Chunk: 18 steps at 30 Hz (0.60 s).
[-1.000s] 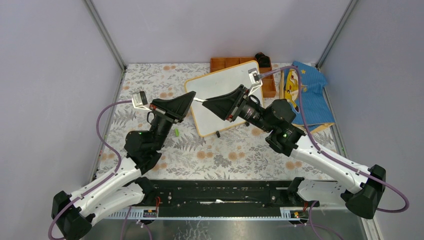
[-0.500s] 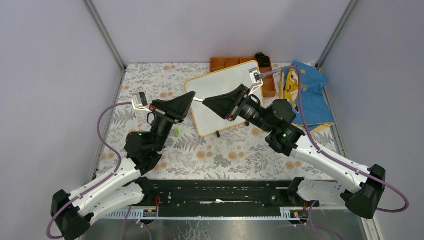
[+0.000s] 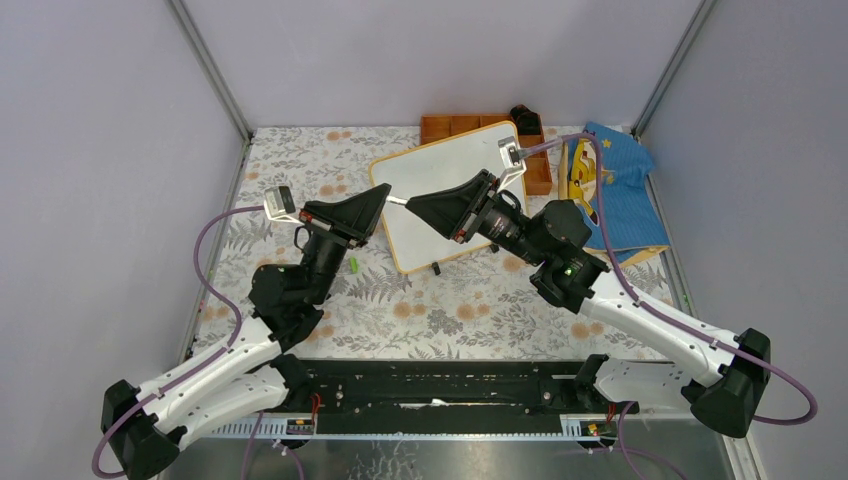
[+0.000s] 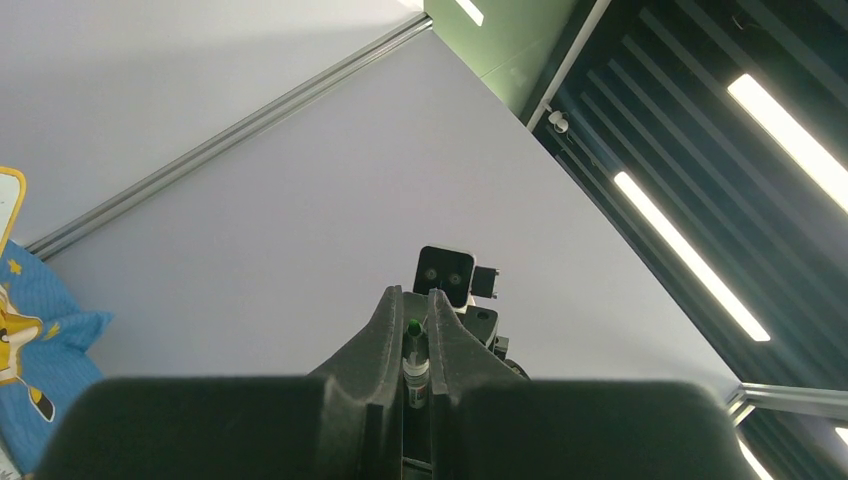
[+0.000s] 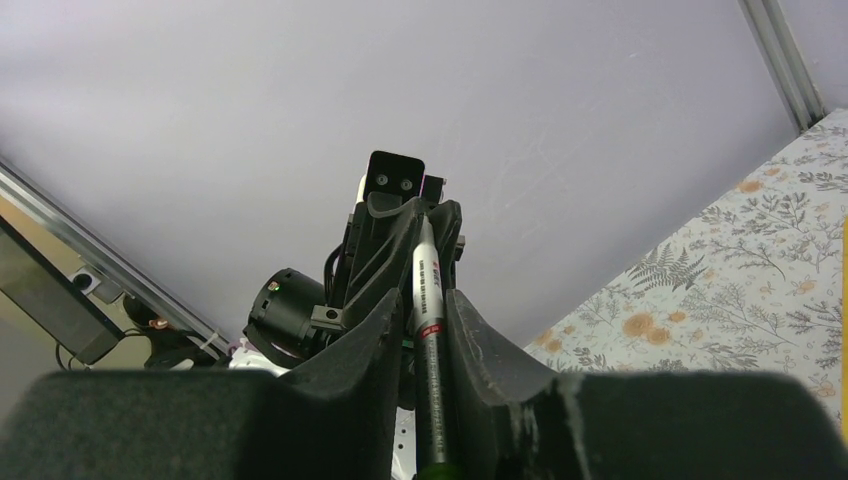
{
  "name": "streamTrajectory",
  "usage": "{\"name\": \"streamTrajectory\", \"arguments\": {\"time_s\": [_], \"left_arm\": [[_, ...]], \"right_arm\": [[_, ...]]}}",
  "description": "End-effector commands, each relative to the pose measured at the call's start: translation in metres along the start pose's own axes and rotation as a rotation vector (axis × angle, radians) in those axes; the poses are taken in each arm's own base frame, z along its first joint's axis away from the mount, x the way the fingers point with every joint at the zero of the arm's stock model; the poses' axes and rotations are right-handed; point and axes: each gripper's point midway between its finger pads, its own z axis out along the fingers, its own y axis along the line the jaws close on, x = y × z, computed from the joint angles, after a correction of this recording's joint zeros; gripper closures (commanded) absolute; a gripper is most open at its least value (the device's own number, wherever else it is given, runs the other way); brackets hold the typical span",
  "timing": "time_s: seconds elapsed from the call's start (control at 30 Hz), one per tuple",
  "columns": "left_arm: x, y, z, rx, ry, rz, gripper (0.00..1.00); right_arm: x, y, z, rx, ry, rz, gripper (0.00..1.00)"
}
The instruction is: Write a sentence on the whiteboard
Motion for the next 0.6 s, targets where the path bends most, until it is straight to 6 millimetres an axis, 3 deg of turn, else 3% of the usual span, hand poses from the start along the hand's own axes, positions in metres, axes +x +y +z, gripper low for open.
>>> {"name": "streamTrajectory", "arguments": {"time_s": [0.0,0.57], "left_arm": [[-0.0029,0.007,-0.0016,-0.027,-0.024,0.018,1.0],[0.0028,0.0134,-0.0037,-0.055,-0.03,-0.034,1.0]], "right_arm": [[-0.0216,0.0178,-0.0007,-0.055,-0.077,-0.021,0.73],[-0.0252,0.0181,-0.0015,-0.04,-0.079,-0.042,0.73]]}}
